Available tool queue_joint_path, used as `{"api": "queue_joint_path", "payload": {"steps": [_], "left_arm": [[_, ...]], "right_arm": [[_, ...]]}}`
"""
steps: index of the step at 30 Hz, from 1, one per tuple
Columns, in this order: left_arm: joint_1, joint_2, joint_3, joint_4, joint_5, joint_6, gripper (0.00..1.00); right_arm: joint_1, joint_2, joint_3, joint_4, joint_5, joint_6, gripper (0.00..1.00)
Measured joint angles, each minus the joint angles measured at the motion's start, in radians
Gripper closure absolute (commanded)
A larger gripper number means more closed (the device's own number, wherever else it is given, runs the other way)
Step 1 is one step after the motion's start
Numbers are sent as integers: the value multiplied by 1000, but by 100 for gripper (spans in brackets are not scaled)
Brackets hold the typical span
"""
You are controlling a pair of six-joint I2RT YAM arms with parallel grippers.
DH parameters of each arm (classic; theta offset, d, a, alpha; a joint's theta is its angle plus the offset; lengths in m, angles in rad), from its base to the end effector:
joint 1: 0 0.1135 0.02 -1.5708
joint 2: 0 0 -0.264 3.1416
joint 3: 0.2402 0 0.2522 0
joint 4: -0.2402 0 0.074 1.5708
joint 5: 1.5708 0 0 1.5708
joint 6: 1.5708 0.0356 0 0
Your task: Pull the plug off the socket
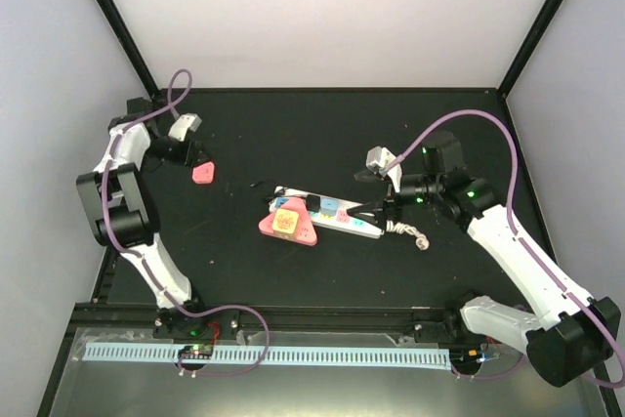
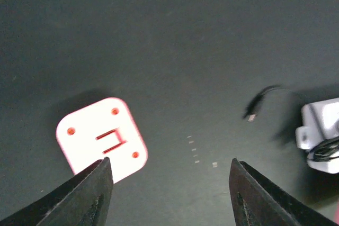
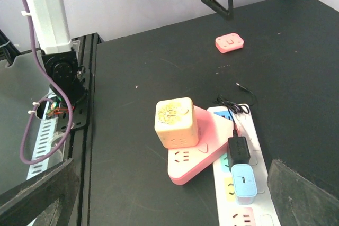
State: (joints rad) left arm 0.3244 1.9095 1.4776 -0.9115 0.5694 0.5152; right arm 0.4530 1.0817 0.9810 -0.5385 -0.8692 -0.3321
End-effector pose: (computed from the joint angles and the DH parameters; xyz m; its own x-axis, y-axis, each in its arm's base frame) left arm 0.3651 0.1025 0.2131 -0.8791 0.1422 -0.4550 0.3216 0.8814 -0.3460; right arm 0.1891 0.1223 0.3238 -0.2353 -0.3486 -0.9073 -0.9630 0.2099 0.1691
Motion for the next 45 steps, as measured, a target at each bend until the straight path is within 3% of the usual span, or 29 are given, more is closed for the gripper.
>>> {"api": "queue_joint_path", "payload": {"steps": [7,19,32,45], "left_arm": [[-142,-191,-23,-5,-5,81,22],[-481,-406,-74,-76,13,278,18],[-750,-382,-119,-27,-56,446,24],[-923,-245,-129,109,-105,602,29]], "right_arm": [[0,20,0,-16,31,-35,0],[-1,61,-106,-18,190,-156,2],[-1,216,-200,35,457,-343,2],[-5,391,-207,62,529,-388,4]]}}
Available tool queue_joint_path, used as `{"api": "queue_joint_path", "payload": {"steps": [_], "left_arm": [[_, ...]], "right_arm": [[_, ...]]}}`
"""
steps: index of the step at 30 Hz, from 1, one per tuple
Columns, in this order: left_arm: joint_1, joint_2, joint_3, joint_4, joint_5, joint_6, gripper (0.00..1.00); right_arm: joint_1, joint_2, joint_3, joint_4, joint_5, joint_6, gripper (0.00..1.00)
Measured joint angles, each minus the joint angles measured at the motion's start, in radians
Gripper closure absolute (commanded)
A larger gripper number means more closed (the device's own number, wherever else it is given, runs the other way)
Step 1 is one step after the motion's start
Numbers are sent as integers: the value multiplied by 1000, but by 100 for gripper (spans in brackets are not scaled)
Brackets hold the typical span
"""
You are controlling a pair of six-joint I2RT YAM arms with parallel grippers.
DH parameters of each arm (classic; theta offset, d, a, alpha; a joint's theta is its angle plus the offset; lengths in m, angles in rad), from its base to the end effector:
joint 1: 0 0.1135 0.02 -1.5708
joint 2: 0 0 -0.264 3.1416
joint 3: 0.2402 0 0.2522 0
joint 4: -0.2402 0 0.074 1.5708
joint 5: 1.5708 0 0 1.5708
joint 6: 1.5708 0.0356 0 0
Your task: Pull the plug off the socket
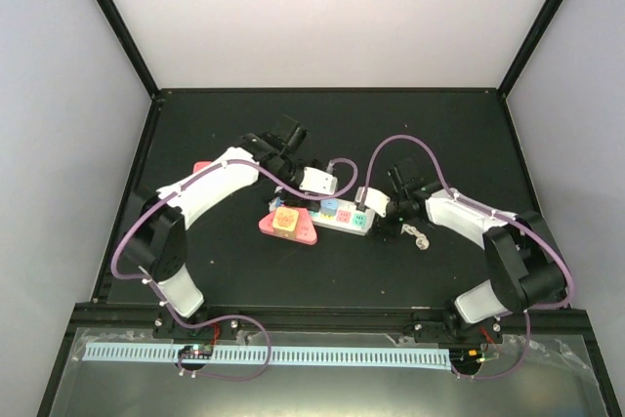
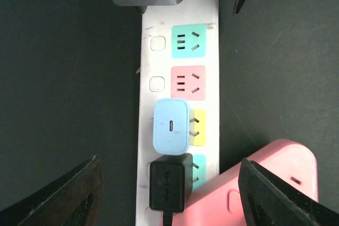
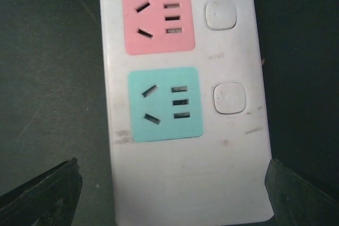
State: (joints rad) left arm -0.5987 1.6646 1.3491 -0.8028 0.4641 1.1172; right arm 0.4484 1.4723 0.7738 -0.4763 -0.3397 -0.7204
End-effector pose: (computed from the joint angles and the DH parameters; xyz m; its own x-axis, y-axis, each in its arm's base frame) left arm 0.2739 -0.2062 0.2622 0.2728 0.7869 -0.5535 0.9595 -0.1802 0.2166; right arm 0.2307 0.1241 0.1654 -0.2788 -0.8243 -0.4927 -0.9427 0.3328 -0.0234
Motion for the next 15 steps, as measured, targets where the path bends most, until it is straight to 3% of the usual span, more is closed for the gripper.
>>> {"api": "queue_joint_path", "payload": {"steps": [15], "left_arm": [[-104,132,3,71,-153,51,36]], "right_arm": [[0,79,18,46,3,-5,6]]}}
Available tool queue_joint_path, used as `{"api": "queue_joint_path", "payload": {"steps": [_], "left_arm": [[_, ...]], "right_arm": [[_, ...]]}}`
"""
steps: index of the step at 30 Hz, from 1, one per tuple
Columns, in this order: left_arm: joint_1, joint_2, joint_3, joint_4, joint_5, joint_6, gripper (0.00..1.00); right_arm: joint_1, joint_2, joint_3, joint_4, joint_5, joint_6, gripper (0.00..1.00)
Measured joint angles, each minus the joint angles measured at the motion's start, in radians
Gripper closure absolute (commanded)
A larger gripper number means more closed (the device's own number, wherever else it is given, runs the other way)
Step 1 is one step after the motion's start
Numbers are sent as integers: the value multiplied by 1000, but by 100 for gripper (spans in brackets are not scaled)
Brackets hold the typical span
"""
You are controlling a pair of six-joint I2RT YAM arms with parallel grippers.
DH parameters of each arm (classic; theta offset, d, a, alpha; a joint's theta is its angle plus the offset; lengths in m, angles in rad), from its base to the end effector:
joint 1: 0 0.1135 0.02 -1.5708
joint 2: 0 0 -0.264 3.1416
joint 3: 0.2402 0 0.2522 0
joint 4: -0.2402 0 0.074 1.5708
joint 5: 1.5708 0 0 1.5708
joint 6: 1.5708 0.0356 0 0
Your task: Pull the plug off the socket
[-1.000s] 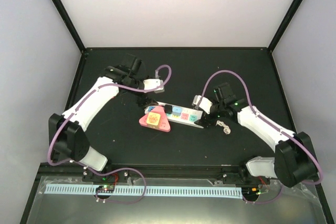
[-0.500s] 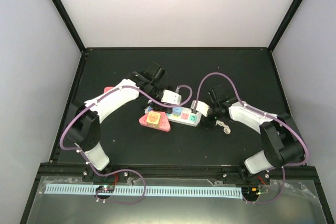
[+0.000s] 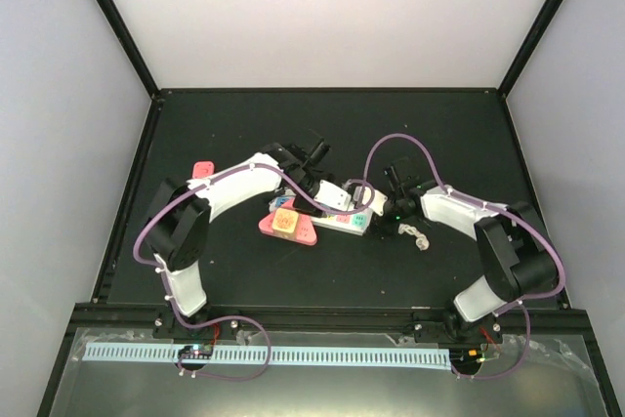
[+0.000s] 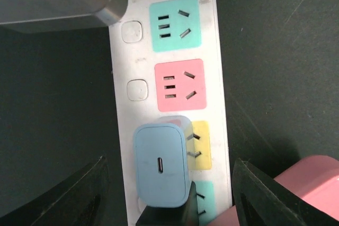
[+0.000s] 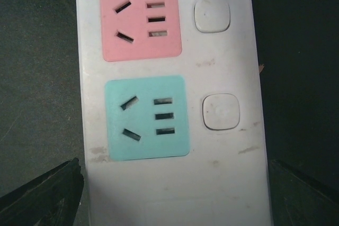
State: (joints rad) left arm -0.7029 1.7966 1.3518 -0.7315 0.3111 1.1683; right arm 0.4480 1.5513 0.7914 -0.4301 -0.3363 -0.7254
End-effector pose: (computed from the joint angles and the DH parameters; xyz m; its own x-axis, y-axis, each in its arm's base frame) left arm 0.2734 -0.2459 0.2200 0.3729 0.8321 -0.4106 0.9243 -0.2944 0.2429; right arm 0.2416 0.1292 0.1523 -0.2815 -0.8301 -0.4813 -0.9438 0.3301 -0.0173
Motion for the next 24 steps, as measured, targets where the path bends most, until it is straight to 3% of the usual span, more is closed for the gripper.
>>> {"api": "queue_joint_path", "payload": {"steps": [4,13,24], "left_arm": [[-6,42,14,-3,-26,0,40],[-13,70,37,-3,-58,-7,60],[-20,70,41,-5,-58,-31,78]], "right_arm": [[0,19,16,-3,-5,-3,9],[0,55,43,-22,-32,-7,14],[-1,69,54,-25,-48,-13,34]]}}
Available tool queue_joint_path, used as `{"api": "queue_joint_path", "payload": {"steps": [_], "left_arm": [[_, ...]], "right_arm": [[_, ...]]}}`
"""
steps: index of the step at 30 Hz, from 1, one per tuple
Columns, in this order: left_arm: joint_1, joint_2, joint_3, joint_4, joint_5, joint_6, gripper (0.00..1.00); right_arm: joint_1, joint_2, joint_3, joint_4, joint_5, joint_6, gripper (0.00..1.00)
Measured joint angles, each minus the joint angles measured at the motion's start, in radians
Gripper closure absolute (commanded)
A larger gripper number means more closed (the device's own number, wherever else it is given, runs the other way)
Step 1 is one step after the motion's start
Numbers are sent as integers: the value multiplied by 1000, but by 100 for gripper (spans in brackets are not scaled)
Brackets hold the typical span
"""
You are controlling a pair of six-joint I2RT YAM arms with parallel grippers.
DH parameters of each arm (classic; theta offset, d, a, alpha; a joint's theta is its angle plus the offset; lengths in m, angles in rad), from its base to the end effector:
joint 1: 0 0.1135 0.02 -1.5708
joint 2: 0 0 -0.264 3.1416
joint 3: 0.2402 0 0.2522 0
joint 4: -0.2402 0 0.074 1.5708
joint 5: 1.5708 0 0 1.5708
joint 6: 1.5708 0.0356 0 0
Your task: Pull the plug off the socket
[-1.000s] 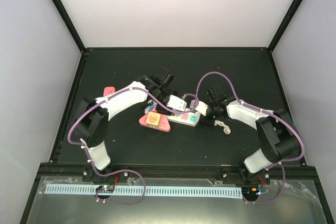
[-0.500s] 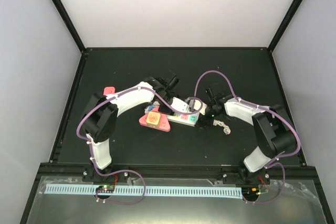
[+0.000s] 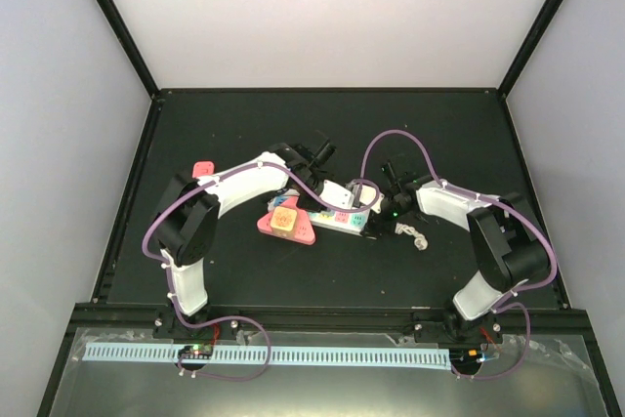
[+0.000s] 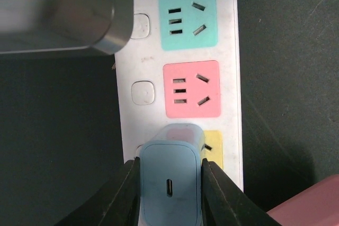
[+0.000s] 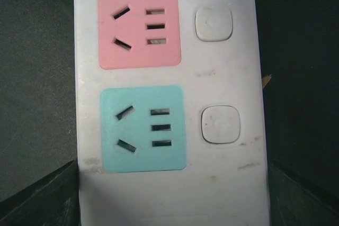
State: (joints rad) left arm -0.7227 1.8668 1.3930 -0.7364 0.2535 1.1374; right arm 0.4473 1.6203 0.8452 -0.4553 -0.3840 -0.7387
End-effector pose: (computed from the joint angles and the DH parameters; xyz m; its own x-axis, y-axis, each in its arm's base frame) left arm 0.2796 -0.2584 0.2062 0.3466 0.8657 -0.3611 0.9337 -0.2813 0.2217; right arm 0.2519 0.1356 0.1477 -0.2824 -0.8279 -0.4846 -0.9521 0.3036 0.0363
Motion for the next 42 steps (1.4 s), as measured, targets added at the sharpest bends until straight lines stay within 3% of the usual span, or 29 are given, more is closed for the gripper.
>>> {"api": "queue_joint_path", "payload": {"steps": [13,19,36,40,42], "left_arm": [[0,0,14,-28,-1,-22,90],[0,0,48,-64,2,-34,91],[1,-98,80,-107,8,-38,92],[11,-181,80,-122,8,-47,92],[18,-222,81,-131,8,-56,92]], "right_arm": [[0,0,-4,13,0,-13,65],[0,2,-4,13,0,-14,68],[0,12,9,-3,0,-15,66],[0,12,11,-5,1,-14,59],[0,13,11,-5,1,-14,47]]}}
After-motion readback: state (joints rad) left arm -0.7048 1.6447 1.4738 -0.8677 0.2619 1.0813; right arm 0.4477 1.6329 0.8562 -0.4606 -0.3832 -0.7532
